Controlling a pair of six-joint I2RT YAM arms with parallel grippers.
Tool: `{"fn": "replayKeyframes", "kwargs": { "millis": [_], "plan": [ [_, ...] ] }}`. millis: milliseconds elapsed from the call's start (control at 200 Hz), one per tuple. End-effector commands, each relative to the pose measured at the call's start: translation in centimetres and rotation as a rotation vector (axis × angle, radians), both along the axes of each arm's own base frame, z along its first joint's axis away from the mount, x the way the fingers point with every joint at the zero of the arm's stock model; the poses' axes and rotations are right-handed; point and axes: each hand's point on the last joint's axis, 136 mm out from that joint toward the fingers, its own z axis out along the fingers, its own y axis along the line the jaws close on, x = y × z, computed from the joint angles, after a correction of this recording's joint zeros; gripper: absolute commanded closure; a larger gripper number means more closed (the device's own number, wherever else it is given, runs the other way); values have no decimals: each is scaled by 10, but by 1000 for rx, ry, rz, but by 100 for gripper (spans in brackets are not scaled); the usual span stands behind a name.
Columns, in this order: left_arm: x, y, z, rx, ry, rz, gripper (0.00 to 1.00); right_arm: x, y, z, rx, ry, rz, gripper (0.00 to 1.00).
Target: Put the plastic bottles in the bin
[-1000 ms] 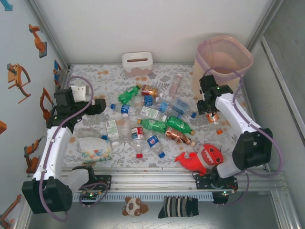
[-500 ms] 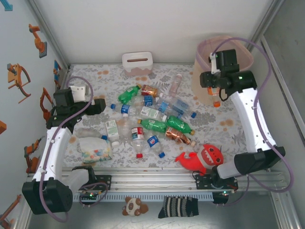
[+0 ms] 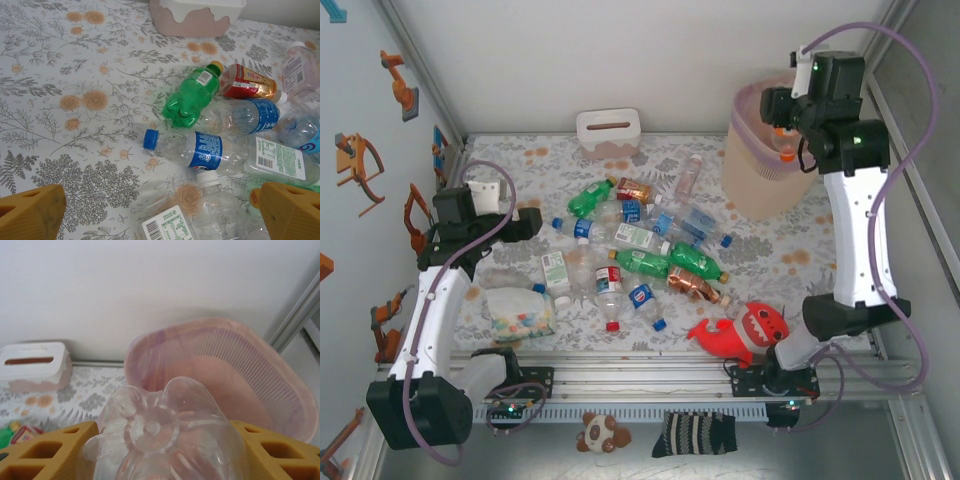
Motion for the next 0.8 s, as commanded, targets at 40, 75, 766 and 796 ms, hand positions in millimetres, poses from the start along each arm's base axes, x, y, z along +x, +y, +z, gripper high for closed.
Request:
{"fn": "replayKeyframes", "kwargs": {
  "millis": [40, 75, 766, 796],
  "plan": [
    [-2, 3, 0, 17, -10, 2, 2, 33, -17, 7, 9, -62, -19, 41],
    [-2, 3, 0, 17, -9, 4, 2, 42, -20, 1, 14, -52, -19, 41],
    [-1, 0, -4, 3, 4, -7, 2, 108, -9, -159, 49, 361, 68, 47],
    [-1, 0, -4, 0, 4, -8, 2, 107, -7, -162, 66, 376, 70, 48]
  ]
}}
